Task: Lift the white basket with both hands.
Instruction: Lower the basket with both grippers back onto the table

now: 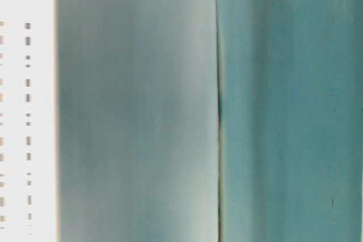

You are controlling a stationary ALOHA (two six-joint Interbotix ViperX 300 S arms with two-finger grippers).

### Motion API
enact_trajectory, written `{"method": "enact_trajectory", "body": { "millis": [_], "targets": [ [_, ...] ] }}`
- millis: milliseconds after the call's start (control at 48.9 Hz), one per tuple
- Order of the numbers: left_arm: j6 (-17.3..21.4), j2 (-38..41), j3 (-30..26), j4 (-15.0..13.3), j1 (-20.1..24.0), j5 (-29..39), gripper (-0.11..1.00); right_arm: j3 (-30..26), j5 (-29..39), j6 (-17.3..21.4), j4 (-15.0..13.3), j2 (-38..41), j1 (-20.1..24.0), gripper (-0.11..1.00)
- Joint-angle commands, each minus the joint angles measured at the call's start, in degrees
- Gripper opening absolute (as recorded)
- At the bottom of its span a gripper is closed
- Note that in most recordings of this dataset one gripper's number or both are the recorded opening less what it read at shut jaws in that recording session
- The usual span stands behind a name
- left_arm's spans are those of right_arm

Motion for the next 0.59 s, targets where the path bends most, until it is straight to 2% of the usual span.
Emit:
{"method": "enact_trajectory", "body": {
  "millis": [0,102,307,573],
  "targets": [
    [0.1,-1.5,2.7,0.2,-0.2,-5.9,0.05,3.8,-4.5,-4.1,1.1,0.2,1.2,0.19],
    [-0.1,-2.5,6.9,0.2,0.2,-9.1,0.05,9.6,-9.4,-3.3,1.2,-1.7,1.5,0.19],
    [0.1,-2.1,12.6,0.2,0.3,-12.9,0.05,21.5,-20.6,-1.1,3.4,-5.2,1.8,0.19],
    [-0.1,-0.2,19.3,0.4,1.5,-22.4,0.05,29.9,-33.0,1.0,4.5,-5.4,2.5,0.19]
  ]
}}
